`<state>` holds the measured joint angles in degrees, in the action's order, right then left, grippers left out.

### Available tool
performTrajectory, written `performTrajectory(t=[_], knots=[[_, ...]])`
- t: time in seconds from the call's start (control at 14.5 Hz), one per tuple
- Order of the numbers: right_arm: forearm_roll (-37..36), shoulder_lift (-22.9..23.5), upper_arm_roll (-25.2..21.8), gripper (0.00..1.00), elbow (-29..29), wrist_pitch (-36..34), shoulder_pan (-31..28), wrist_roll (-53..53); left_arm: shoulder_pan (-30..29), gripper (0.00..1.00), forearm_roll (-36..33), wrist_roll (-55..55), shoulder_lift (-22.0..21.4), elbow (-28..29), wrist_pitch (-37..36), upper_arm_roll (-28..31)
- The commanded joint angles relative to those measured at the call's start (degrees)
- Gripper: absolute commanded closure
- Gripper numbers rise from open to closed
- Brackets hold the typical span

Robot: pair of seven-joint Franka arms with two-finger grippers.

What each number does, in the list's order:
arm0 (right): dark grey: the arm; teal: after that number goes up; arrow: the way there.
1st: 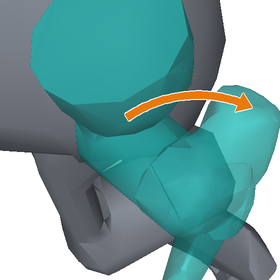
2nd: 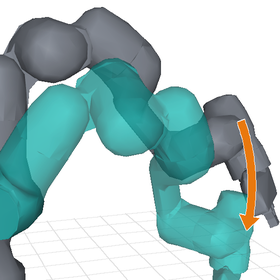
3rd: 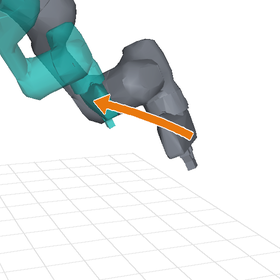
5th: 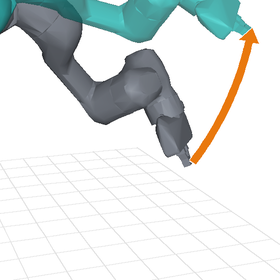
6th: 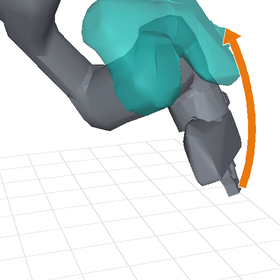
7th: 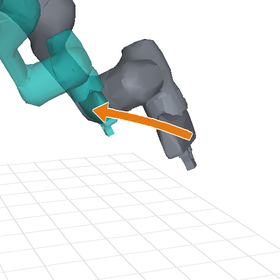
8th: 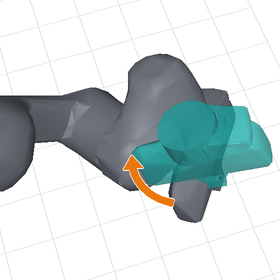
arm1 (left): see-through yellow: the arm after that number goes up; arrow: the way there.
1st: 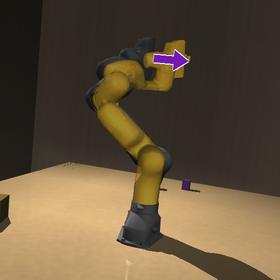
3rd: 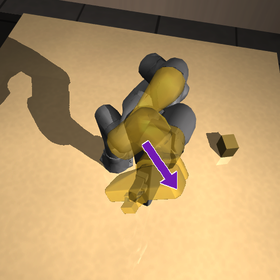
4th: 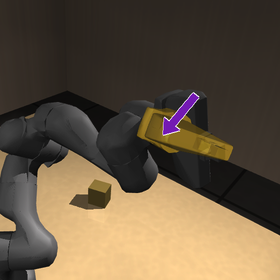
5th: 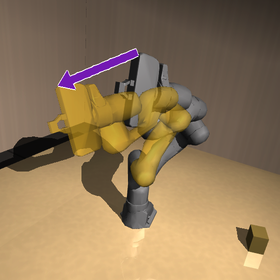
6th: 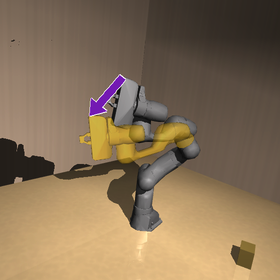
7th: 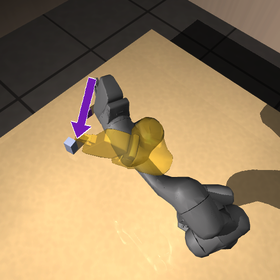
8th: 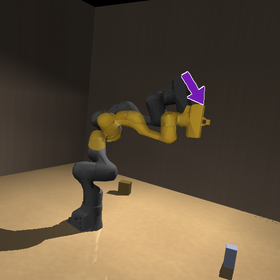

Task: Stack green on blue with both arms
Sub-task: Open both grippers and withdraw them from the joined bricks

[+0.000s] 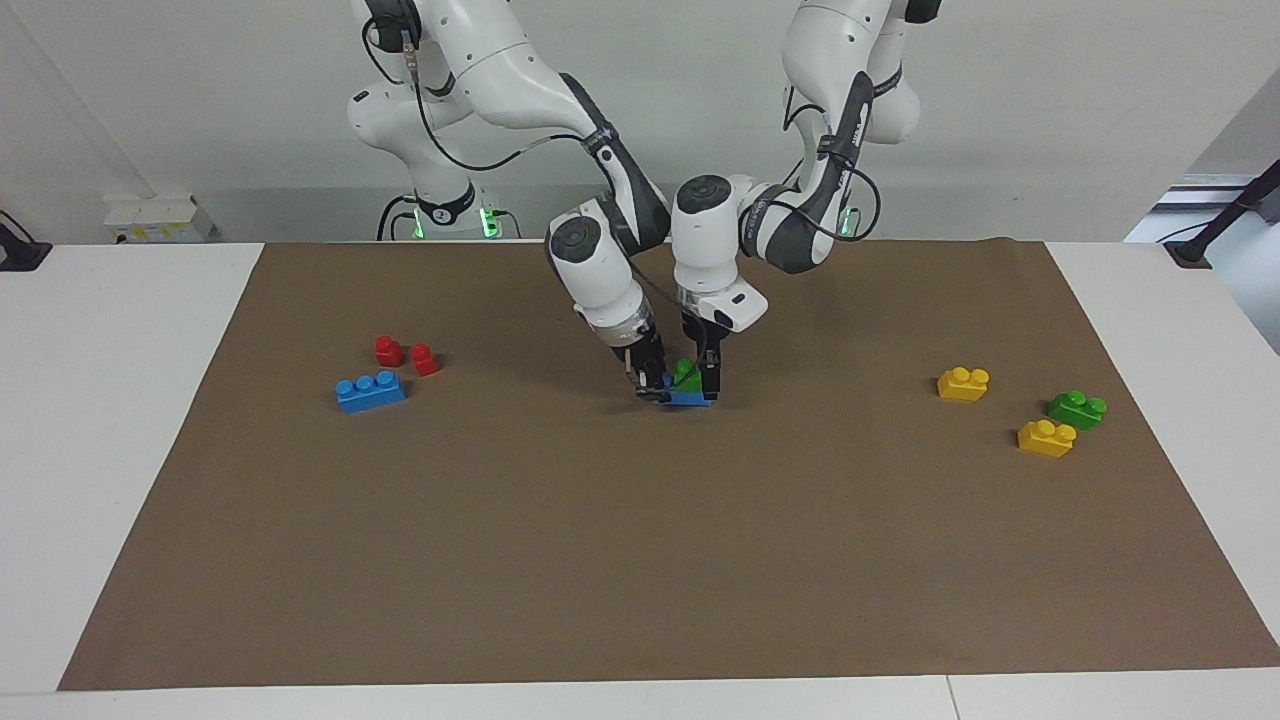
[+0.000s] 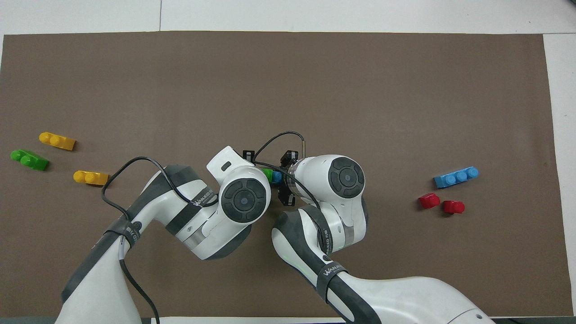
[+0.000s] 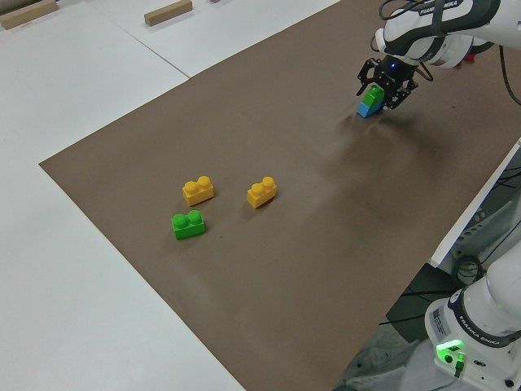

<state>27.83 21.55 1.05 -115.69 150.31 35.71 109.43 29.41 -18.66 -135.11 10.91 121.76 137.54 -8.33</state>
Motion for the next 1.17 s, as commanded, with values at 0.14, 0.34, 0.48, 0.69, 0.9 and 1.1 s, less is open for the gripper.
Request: performTrajectory(t=[0.14, 0.34, 0.48, 0.69, 0.9, 1.1], knots=[[0.73, -0.19, 0.01, 0.1, -0.68, -0.8, -1.26, -0.79, -4.01, 0.0, -1.38, 2.56, -3.17, -0.03, -1.05, 0.07], [0.73, -0.45, 0.01, 0.1, -0.24, -3.43, -3.27, -2.89, -6.91, 0.0, -1.29, 6.42, -4.05, -0.11, -1.75, 0.07], [0.73, -1.15, 0.01, 0.1, -0.15, -6.59, -5.9, -5.62, -9.19, 0.0, -1.29, 9.58, -4.31, -0.2, -2.97, 0.16], [0.65, -2.99, -0.17, 0.09, -0.15, -10.72, -10.38, -10.7, -12.61, 0.0, -1.29, 17.57, -4.75, -0.38, -5.17, 0.07], [-0.05, -5.72, -0.35, 0.0, 1.07, -17.3, -16.53, -22.19, -15.34, 0.0, -1.2, 26.36, -5.54, -0.38, -7.02, 0.16], [-0.14, -8.18, -0.52, 0.0, 1.78, -22.33, -22.42, -38.27, -17.8, 0.0, -1.12, 36.64, -6.07, -0.38, -9.04, 0.16]])
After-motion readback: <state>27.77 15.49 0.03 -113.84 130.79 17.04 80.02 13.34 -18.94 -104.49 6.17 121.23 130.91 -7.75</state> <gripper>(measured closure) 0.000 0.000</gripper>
